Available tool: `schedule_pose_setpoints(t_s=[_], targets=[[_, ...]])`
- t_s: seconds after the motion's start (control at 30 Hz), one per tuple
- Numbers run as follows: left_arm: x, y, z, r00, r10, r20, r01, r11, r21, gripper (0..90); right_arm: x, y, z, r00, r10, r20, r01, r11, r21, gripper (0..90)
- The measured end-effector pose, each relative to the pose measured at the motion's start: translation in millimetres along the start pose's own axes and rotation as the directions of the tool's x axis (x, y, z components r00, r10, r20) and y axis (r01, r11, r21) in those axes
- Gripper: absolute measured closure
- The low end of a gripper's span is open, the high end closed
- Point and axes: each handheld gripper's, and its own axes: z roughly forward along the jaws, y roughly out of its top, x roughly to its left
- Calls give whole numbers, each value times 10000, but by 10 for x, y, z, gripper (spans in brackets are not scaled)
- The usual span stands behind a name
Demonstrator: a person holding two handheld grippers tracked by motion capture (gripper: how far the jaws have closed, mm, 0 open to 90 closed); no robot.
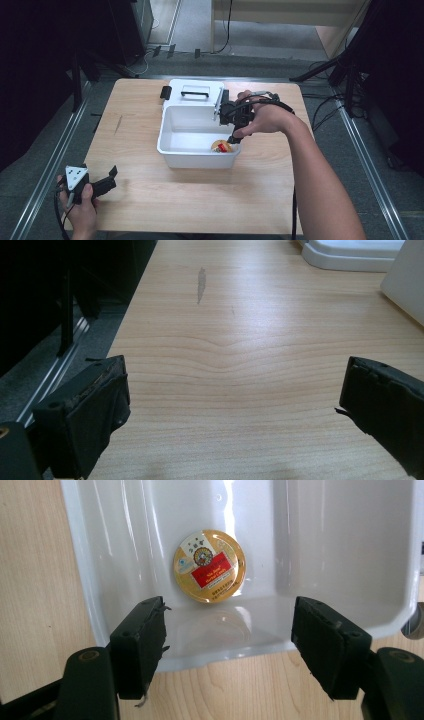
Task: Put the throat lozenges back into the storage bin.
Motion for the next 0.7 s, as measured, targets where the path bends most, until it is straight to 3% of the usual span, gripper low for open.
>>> schedule_pose_setpoints(t_s=[0.7], targets=[[-5, 0, -3, 10000, 40, -29, -40, 10000, 23, 1, -21, -424, -131, 9981, 587, 190, -585, 9982, -123, 300]])
